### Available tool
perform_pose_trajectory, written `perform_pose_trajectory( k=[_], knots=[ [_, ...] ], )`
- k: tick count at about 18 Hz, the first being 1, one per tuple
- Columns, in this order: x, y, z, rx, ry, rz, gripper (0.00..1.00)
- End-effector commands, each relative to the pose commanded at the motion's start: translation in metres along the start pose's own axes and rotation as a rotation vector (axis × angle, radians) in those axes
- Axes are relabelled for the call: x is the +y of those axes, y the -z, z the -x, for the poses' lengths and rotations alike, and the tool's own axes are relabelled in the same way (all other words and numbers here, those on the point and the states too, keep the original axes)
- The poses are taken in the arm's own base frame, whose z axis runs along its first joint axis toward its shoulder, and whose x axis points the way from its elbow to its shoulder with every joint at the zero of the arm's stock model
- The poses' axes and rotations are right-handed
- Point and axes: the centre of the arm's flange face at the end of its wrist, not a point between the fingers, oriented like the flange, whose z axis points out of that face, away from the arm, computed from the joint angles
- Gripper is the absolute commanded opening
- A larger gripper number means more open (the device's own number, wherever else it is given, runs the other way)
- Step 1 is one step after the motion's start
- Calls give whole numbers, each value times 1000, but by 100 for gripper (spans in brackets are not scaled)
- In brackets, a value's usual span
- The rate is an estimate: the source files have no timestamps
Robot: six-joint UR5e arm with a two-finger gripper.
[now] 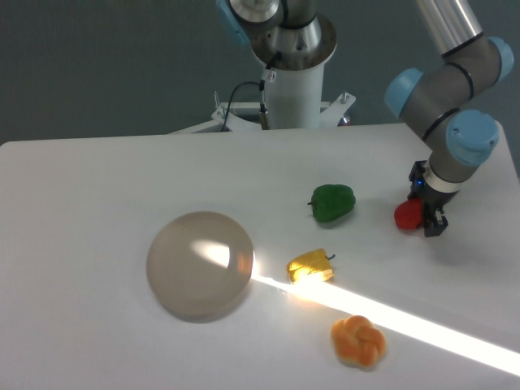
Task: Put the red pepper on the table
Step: 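Lower the red pepper onto the table beside the green pepper, then open the gripper to release the red pepper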
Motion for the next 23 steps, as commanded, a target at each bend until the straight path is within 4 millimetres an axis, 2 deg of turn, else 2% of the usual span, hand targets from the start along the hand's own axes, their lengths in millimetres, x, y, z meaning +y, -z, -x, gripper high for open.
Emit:
perform_pose_trajectory(
  k=[1,5,9,14,18,23],
  knots=[
    [0,1,0,-1,0,1,69],
    [1,3,2,-7,-2,4,99],
    [5,14,7,-26,3,14,100],
    [11,46,20,-78,2,45,100],
    [6,85,49,-153,-24,87,100],
    [-23,116,89,-228,-45,115,100]
  ],
)
